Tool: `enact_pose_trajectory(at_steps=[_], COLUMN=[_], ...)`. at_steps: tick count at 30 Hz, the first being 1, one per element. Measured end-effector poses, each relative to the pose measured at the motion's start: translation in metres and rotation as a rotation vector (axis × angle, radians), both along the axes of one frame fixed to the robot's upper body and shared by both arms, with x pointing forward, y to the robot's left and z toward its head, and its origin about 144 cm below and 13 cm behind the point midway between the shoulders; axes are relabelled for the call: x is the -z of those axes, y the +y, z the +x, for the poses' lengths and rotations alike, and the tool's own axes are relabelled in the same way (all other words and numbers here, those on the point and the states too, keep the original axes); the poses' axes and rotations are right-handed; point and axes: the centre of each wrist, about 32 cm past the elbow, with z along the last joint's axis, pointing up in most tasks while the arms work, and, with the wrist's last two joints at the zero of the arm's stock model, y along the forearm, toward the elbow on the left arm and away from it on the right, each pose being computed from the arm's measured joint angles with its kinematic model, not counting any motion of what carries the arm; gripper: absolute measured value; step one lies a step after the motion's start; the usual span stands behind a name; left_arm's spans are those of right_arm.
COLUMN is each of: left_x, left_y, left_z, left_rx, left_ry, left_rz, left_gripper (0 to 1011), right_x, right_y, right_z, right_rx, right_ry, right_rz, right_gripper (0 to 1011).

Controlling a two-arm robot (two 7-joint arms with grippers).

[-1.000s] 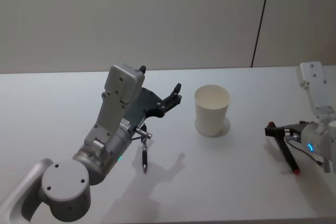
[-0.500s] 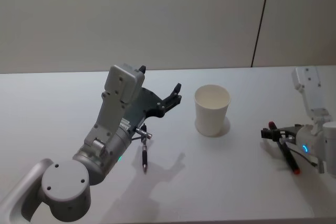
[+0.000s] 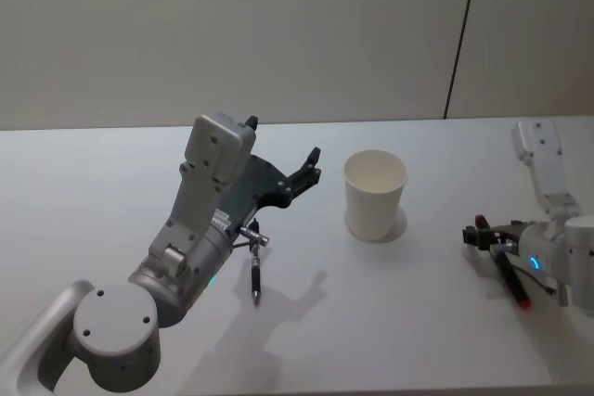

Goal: Place the pen into the pen holder.

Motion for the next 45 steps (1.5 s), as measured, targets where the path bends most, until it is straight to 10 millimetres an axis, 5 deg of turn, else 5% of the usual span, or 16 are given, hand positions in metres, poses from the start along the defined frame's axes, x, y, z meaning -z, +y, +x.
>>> enact_pose_trajectory(at_steps=[21,45], left_x=[0.000,0.000], left_y=[0.000,0.000], left_z=[0.000,0.000], left_rx=[0.000,0.000], left_ry=[0.000,0.000], left_rz=[0.000,0.000], left_gripper=[1004,1004], right_x=[0.010,0.002], right_y=[-0.003,-0.005], right_z=[0.003,-0.010], right_rx=[0.002,-0.021], right_ry=[0.018,-0.149], right_rz=[0.009,0.062], right_gripper=[184,184])
